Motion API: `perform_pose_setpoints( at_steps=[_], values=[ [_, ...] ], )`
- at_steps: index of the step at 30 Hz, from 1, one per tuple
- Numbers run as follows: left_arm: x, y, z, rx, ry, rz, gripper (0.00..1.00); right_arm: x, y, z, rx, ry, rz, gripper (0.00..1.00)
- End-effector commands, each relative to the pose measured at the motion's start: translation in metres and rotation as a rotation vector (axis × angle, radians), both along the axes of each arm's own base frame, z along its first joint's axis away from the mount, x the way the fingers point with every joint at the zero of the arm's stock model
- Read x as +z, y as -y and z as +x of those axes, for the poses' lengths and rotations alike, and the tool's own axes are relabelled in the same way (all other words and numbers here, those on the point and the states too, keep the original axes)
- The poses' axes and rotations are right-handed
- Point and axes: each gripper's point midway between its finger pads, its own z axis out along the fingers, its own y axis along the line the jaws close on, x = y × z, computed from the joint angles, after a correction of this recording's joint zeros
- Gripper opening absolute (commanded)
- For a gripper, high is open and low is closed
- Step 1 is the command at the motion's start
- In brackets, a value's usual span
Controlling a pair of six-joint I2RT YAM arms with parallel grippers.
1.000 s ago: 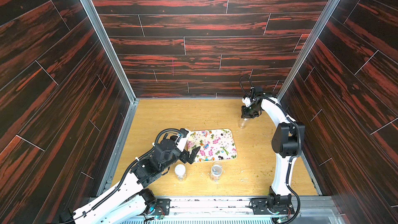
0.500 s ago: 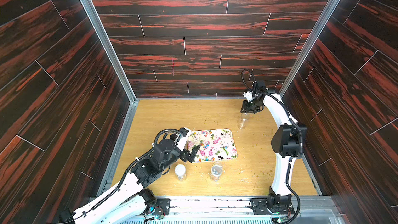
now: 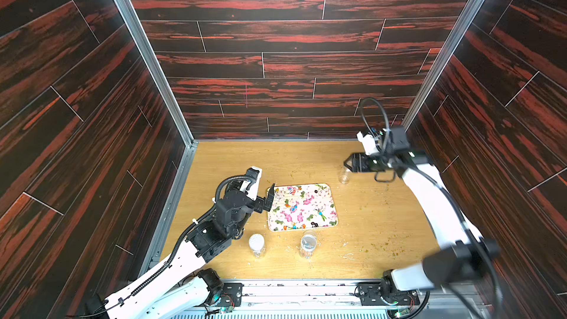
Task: Pour the candies out of the jar
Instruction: Place the jar at the center of the board, then pick up the jar from the center of the board.
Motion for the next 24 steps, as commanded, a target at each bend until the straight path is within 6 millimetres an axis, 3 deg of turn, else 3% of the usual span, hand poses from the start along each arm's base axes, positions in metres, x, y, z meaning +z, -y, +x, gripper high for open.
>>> perform_pose_setpoints(
  at_steps=[1, 5, 10, 16, 20, 24],
  values=[
    [-0.007, -0.005, 0.006, 0.017, -0.042, -0.097, 1.00, 0.013, -0.013, -0.030, 0.058, 0.138, 0.149, 0.99],
    [-0.018, -0.007, 0.010, 0.021, -0.086, -0.182, 1.00, -0.008, -0.037, -0.081, 0.143, 0.132, 0.263, 0.99],
    [-0.033, -0.005, 0.007, 0.013, -0.140, -0.216, 1.00, -0.053, -0.063, -0.125, 0.199, 0.094, 0.139, 0.99],
    [-0.047, 0.030, -0.024, -0.254, -0.219, -0.239, 1.00, -0.090, -0.079, -0.153, 0.271, 0.031, 0.002, 0.96],
    [-0.040, 0.038, -0.042, -0.365, -0.219, -0.282, 1.00, -0.107, -0.100, -0.166, 0.330, -0.040, -0.019, 0.89],
    [-0.030, 0.043, -0.053, -0.466, -0.217, -0.362, 1.00, -0.121, -0.116, -0.175, 0.362, -0.050, -0.050, 0.89]
  ],
)
